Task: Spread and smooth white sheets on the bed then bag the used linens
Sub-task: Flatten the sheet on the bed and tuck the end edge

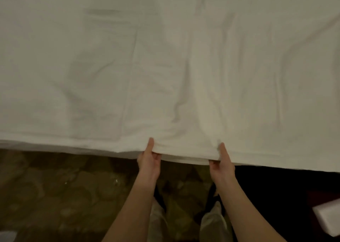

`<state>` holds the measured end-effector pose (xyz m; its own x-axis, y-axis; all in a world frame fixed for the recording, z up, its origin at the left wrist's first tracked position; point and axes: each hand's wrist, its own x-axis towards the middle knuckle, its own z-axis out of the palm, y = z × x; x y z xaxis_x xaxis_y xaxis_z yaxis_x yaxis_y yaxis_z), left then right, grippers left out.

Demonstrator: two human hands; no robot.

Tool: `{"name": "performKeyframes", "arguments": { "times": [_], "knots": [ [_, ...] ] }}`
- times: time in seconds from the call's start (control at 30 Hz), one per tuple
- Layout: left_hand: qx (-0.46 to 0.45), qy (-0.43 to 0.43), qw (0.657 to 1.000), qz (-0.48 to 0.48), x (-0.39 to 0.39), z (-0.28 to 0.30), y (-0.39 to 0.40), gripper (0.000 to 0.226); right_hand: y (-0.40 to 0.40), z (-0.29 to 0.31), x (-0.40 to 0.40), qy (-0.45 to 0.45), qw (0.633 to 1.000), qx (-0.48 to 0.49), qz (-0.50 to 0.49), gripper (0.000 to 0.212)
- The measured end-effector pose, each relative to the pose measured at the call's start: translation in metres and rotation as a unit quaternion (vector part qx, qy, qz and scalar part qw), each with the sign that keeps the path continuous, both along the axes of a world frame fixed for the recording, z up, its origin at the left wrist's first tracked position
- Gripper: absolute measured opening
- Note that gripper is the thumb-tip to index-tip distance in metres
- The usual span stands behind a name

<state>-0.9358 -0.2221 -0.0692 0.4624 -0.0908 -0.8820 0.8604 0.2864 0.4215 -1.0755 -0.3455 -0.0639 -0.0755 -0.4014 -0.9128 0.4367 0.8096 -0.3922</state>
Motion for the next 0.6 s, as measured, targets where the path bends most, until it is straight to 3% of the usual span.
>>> {"name": "performKeyframes", "arguments": {
  "times": [0.07, 0.2, 0.27, 0.37, 0.5, 0.6],
  "knots": [
    [-0.030, -0.003, 0.997, -0.074, 0.012, 0.003, 0.015, 0.034, 0.013, 0.000, 0.014, 0.021, 1.000, -0.007, -0.003, 0.035],
    [0.020, 0.066, 0.983, -0.170, 0.024, -0.001, 0.060, 0.042, 0.044, -0.001, 0.013, 0.074, 0.996, 0.022, 0.035, 0.013],
    [0.005, 0.114, 0.973, -0.201, 0.032, 0.007, 0.072, 0.048, 0.058, 0.008, 0.020, 0.075, 0.990, 0.043, 0.109, 0.025],
    [-0.005, 0.110, 0.962, -0.252, 0.060, 0.042, 0.077, 0.052, 0.081, 0.038, 0.053, 0.061, 0.968, 0.047, 0.240, 0.037],
    [0.042, 0.009, 0.943, -0.330, 0.125, 0.116, 0.072, 0.042, 0.088, 0.102, 0.128, 0.069, 0.907, -0.027, 0.414, 0.035],
    [0.095, -0.120, 0.897, -0.416, 0.178, 0.183, 0.075, 0.037, 0.079, 0.171, 0.192, 0.091, 0.812, -0.176, 0.548, 0.028]
  ]
}}
